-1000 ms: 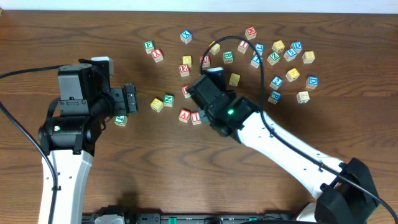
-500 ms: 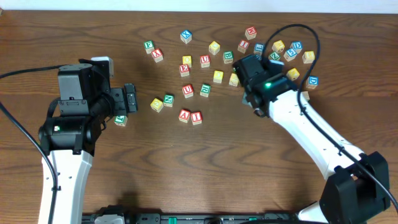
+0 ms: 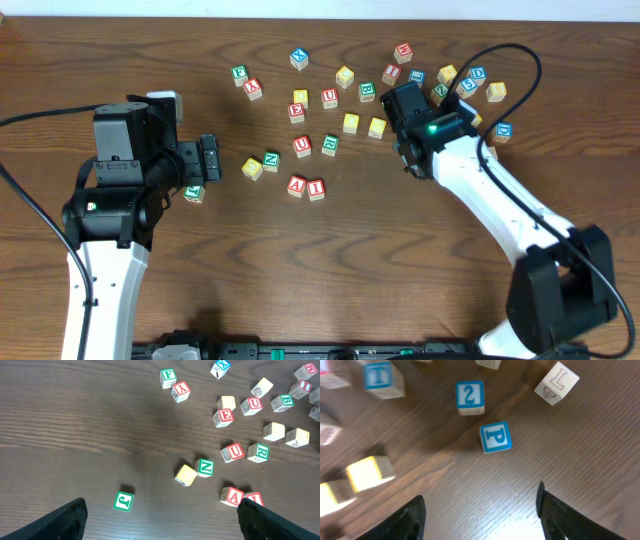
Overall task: Spell out AI2
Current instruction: 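Reach the right gripper over the blue-numbered 2 block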
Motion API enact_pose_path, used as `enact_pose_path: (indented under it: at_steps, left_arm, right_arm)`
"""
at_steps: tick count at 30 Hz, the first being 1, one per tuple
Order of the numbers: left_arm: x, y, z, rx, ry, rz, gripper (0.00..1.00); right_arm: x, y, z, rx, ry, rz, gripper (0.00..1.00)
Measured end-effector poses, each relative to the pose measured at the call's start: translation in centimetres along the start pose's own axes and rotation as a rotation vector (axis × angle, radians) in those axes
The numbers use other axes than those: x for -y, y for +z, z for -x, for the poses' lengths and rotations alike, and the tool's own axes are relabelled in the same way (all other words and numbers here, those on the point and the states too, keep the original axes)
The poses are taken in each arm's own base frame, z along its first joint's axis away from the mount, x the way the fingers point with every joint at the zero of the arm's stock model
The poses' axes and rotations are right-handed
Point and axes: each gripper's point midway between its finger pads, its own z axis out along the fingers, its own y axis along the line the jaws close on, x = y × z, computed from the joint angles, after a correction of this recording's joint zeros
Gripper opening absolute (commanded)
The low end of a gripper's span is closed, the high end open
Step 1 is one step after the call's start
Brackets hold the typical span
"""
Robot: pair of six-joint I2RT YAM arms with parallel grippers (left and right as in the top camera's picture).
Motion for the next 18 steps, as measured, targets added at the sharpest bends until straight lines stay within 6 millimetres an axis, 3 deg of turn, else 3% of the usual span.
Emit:
enact_pose_path:
  at_steps: [6,11,18]
  left_arm:
    - [0.0,0.0,0.0,0.000,0.000,0.000,0.94]
    - [0.0,0.0,0.0,0.000,0.000,0.000,0.94]
    - [0.0,0.0,0.0,0.000,0.000,0.000,0.94]
  right_arm:
    - [1.5,4.1,1.4,-0.036,0.051,-0.088,0.69]
    - [0.3,3.3,5.6,0.013,0.094,-0.039,0.76]
    - [0.2,3.5,7.5,-0.029,0.072,-0.020,0.76]
